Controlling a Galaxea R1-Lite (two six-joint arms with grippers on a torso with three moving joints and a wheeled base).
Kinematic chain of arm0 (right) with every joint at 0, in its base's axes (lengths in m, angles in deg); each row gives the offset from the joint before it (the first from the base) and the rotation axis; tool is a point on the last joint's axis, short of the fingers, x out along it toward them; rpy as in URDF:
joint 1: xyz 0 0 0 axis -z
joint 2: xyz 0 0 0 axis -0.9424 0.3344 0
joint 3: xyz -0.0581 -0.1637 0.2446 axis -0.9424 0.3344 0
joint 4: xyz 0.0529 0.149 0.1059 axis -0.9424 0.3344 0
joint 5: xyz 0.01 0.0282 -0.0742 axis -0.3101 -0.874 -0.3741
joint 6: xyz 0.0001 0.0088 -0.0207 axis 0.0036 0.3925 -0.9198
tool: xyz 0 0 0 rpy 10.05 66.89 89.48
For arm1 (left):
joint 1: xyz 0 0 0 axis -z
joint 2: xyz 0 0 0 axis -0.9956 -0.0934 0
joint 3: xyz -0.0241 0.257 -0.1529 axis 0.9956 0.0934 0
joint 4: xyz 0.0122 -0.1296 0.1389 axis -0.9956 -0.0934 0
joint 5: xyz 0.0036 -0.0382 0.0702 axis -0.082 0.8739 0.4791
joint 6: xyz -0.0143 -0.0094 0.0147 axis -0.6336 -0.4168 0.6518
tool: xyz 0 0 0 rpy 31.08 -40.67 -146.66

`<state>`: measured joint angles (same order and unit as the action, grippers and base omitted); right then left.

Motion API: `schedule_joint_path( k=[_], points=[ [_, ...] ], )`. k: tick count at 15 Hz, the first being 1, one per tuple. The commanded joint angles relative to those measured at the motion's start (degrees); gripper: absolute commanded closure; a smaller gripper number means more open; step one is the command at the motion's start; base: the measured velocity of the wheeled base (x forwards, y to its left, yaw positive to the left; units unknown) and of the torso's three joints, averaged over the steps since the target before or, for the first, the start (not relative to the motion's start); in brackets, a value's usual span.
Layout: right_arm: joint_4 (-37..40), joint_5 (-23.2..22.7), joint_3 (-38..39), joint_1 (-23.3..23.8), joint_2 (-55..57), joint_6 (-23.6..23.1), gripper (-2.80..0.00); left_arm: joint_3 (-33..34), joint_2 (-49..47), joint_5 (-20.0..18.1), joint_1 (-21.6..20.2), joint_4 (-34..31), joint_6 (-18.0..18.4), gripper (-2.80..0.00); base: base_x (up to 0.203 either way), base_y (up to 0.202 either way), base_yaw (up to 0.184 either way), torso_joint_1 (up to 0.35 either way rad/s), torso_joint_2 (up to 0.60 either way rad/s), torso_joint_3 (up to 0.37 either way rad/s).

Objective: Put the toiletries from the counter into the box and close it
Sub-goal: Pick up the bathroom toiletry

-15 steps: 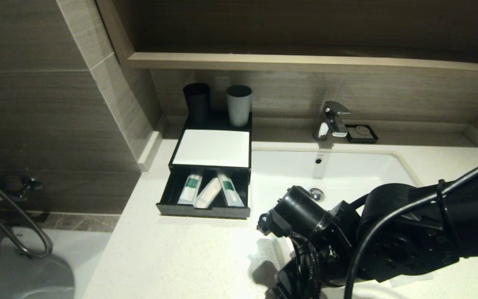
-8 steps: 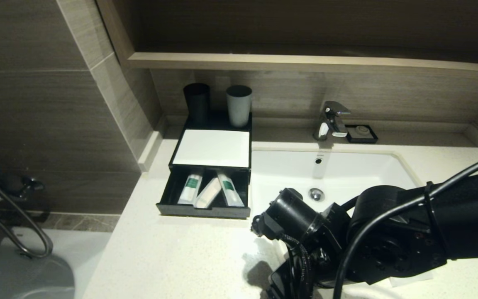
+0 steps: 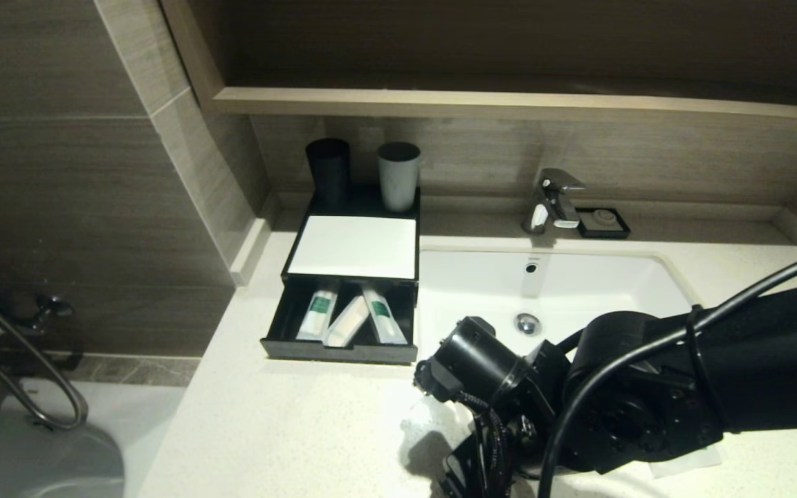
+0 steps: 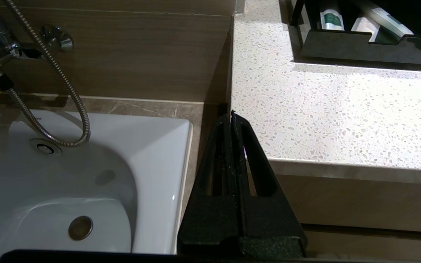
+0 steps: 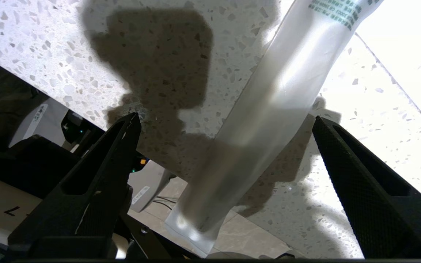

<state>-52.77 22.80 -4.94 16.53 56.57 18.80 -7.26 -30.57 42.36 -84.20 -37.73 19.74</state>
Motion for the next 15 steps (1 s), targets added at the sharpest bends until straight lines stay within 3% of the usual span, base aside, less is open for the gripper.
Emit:
schedule_joint_path(
  k=[1,15],
  points=[
    [0.18,1.09,-0.32,-0.03,0.61,-0.01,-2.8,0.01,0.01,0.05,0.0,0.02,0.0,0.0,0.0,0.0,0.0,0.0,0.0,0.0],
    [0.39,3.22,-1.38,-1.09,1.75,0.23,-2.8,0.01,0.01,0.05,0.0,0.02,0.0,0.0,0.0,0.0,0.0,0.0,0.0,0.0]
  ],
)
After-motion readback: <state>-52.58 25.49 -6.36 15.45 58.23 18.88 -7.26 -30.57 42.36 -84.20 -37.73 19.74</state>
